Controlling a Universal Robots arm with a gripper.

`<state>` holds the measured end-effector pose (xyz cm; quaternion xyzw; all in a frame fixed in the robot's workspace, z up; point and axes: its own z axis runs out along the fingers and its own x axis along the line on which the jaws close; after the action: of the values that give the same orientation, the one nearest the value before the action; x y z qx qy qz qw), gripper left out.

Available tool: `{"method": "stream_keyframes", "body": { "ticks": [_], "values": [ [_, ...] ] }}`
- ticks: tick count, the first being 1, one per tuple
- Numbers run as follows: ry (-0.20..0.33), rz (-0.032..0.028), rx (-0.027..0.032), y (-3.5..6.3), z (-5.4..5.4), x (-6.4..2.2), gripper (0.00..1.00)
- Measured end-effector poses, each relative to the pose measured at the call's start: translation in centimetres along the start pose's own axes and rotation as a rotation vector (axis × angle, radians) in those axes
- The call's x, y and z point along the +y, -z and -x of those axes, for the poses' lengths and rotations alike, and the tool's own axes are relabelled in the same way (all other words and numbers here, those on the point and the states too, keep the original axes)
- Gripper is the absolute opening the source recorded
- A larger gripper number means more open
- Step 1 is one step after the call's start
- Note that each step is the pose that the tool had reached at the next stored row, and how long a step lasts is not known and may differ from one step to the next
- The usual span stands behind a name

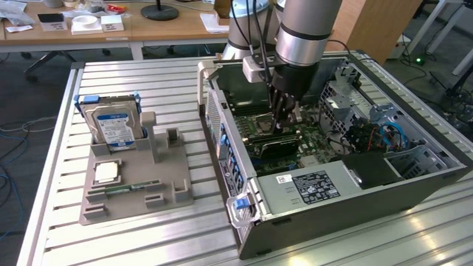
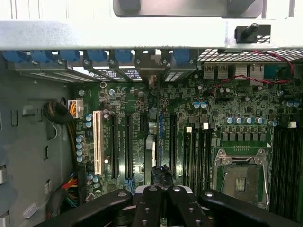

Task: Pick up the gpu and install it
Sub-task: 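Press down on the gpu until it lock into place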

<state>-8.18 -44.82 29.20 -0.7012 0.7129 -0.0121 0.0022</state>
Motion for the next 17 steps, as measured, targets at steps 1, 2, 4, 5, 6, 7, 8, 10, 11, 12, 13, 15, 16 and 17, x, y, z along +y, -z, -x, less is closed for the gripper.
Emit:
{"method": "stream_keyframes", "body": {
  "ticks": [1, 2, 4, 5, 6, 7, 8, 10, 11, 12, 13, 15, 16, 17],
  "values": [
    [0.000, 0.0000, 0.0000, 0.00, 0.0, 0.00, 0.11],
    [0.000, 0.0000, 0.0000, 0.00, 0.0, 0.00, 0.11],
    [0.000, -0.0002, -0.0004, -0.07, 0.0, -0.01, 0.11],
    [0.000, -0.0002, -0.0004, -0.22, 0.0, 0.00, 0.11],
    [0.000, -0.0001, -0.0002, -0.39, 0.0, 0.00, 0.11],
    [0.000, -0.0001, -0.0002, -0.57, 0.0, 0.01, 0.11],
    [0.000, -0.0001, -0.0002, -0.75, 0.0, 0.01, 0.11],
    [0.000, -0.0001, -0.0002, -1.11, 0.0, 0.01, 0.11],
    [0.000, -0.0002, -0.0002, -1.25, 0.0, 0.02, 0.11],
    [0.000, 0.0000, -0.0001, -1.28, 0.0, 0.02, 0.11],
    [0.000, -0.0001, 0.0000, -1.27, 0.0, 0.02, 0.11],
    [0.000, -0.0001, -0.0002, -1.32, 0.1, 0.02, 0.11],
    [0.000, -0.0002, -0.0003, -1.35, 0.1, 0.02, 0.11],
    [0.000, -0.0002, -0.0003, -1.37, 0.2, 0.01, 0.11]
  ]
}}
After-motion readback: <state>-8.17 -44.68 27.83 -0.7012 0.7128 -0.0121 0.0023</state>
